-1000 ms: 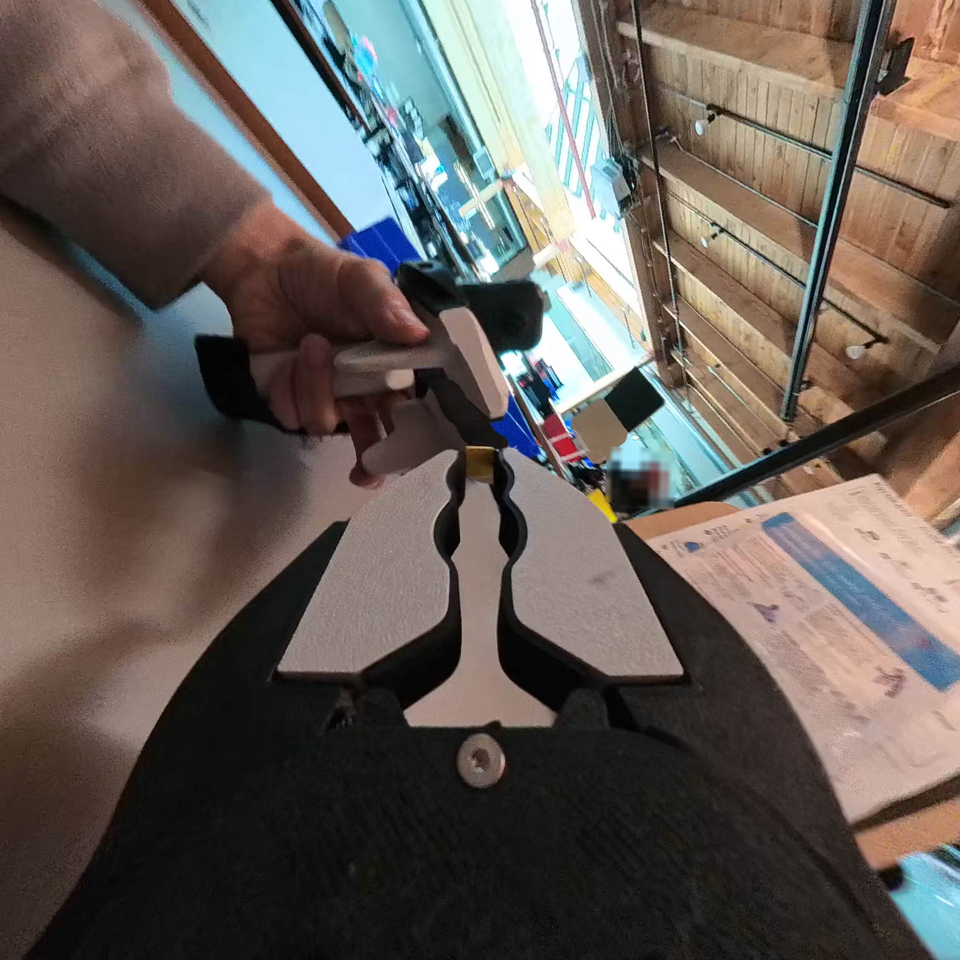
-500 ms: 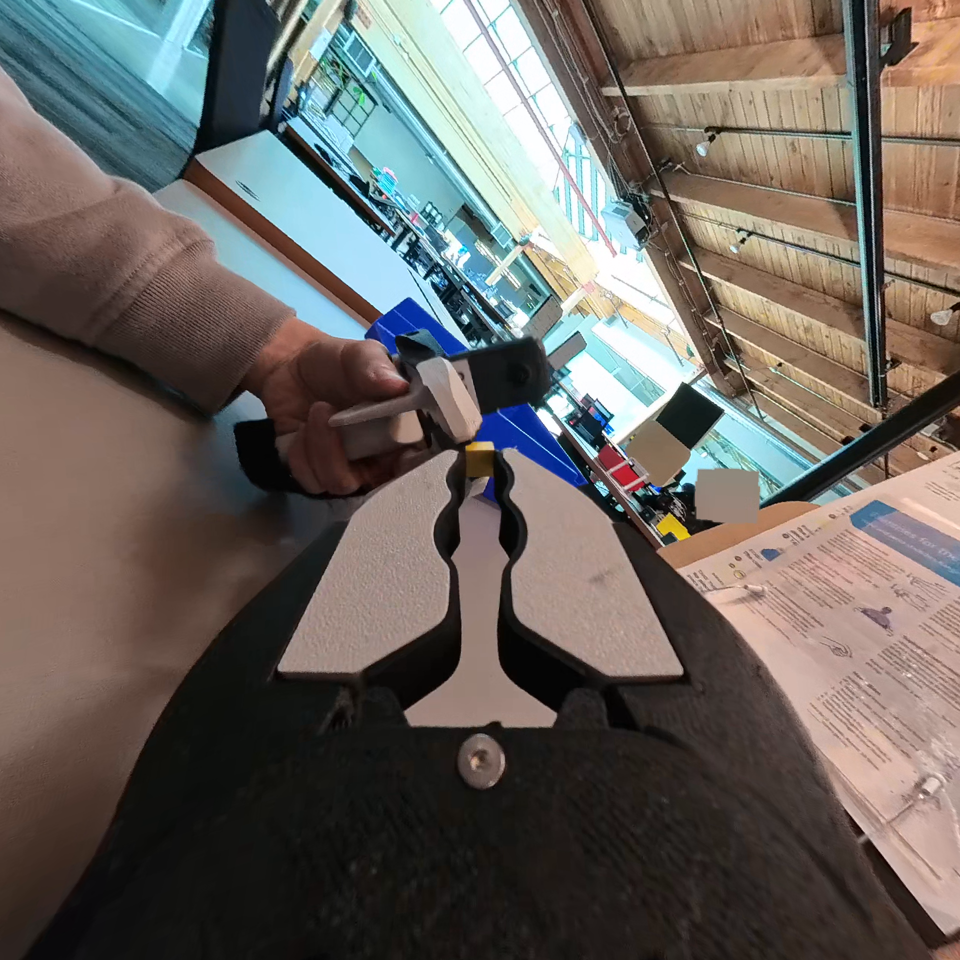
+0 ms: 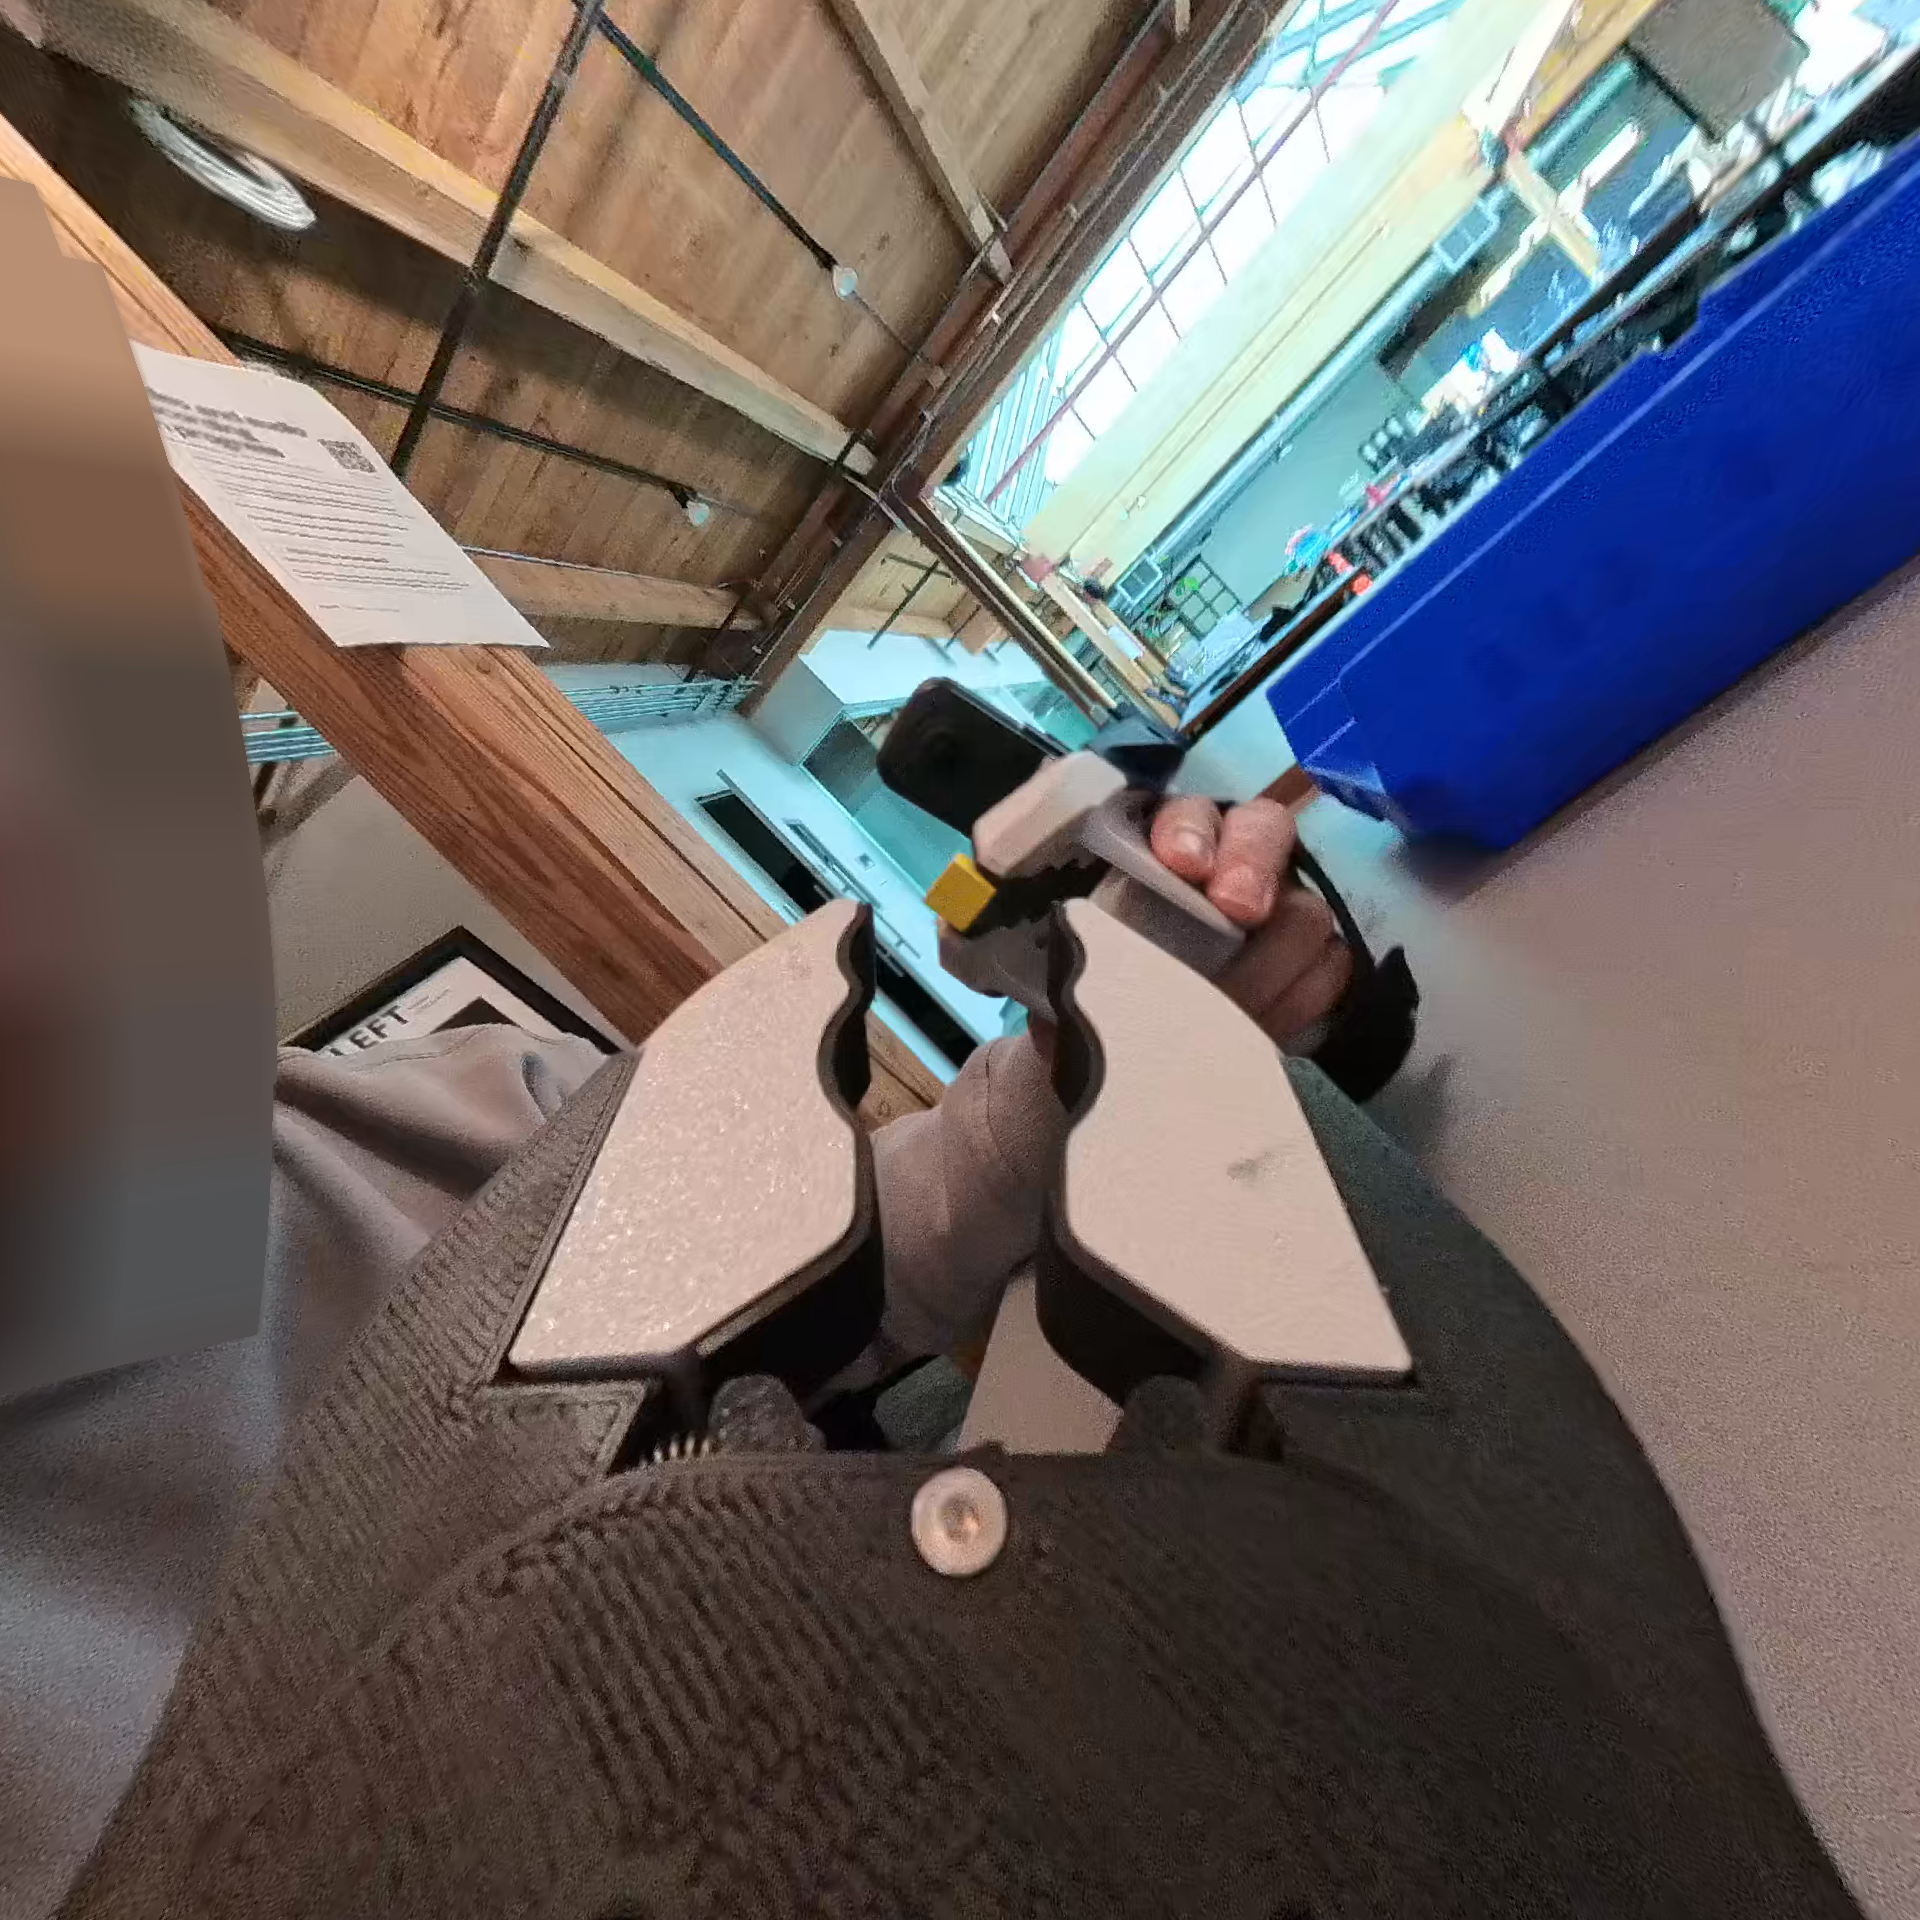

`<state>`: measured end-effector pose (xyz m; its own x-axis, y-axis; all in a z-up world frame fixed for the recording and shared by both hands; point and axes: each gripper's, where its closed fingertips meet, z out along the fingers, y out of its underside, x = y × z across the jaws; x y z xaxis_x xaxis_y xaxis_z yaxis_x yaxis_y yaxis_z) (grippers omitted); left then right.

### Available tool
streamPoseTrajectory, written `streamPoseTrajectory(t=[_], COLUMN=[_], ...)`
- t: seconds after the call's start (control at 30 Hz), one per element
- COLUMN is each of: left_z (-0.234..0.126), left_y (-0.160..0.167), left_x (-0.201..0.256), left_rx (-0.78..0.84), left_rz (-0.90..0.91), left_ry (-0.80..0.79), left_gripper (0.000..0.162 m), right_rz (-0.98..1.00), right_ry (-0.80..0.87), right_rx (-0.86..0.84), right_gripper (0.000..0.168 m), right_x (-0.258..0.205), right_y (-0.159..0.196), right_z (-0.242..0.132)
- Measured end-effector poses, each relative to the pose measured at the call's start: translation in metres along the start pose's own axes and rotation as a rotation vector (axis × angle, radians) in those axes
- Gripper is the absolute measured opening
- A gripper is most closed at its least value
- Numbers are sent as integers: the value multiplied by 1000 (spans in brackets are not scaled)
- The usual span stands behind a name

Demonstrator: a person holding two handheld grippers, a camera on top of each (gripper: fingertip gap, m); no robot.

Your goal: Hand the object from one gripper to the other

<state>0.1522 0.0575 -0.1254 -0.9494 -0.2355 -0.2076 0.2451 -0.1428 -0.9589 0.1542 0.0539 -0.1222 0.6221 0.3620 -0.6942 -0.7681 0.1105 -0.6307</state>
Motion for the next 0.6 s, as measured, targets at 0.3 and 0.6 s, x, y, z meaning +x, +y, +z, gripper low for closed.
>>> streamPoseTrajectory(t=[0.3,0.6], left_z=[5,7], left_y=[4,10], left_x=[10,13], left_rx=[-42,-71], left_rz=[110,138], left_ry=[32,44], left_gripper=[10,10], right_rz=[124,165], right_ry=[-78,-71], right_rx=[-69,-76], right_gripper=[30,13], right_x=[-8,-4], right_y=[15,16], right_z=[4,3])
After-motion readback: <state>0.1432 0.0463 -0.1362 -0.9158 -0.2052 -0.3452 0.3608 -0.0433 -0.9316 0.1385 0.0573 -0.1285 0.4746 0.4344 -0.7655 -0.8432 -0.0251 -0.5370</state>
